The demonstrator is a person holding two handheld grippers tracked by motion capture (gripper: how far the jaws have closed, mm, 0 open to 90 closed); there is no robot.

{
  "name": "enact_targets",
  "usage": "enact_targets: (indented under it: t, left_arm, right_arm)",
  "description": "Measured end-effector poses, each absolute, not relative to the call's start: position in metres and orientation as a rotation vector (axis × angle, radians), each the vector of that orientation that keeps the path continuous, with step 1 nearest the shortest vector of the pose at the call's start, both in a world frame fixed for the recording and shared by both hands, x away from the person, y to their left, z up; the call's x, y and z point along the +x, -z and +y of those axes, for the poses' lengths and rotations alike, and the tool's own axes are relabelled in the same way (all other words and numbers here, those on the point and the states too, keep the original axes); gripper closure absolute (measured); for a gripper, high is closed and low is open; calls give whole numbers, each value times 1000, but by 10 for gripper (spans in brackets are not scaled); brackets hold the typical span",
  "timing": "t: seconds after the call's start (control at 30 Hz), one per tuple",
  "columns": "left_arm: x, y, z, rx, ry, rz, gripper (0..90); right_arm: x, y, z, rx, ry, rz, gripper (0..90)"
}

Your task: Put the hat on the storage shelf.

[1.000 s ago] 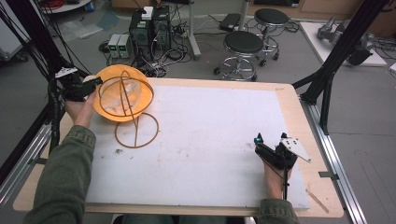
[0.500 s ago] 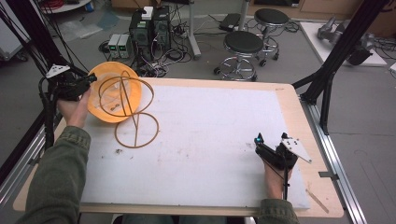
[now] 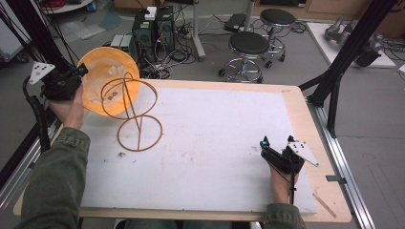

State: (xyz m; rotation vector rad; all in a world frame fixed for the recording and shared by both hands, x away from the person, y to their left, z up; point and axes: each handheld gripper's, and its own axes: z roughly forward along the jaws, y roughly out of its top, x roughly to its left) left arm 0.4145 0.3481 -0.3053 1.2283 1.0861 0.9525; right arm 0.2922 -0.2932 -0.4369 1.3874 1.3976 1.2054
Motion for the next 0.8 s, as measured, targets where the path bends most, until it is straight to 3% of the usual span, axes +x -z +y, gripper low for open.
enact_targets:
  t: [0.23,0.8]
  left_arm:
    - [404,296,348,1180,-1021,1008,869]
    - [384,270,337,1149,-1029,843,869]
  right_arm:
    - [292,437,-293,1384,-1202,1400,83]
    - [291,436,-293,1386,-1208,1396,83]
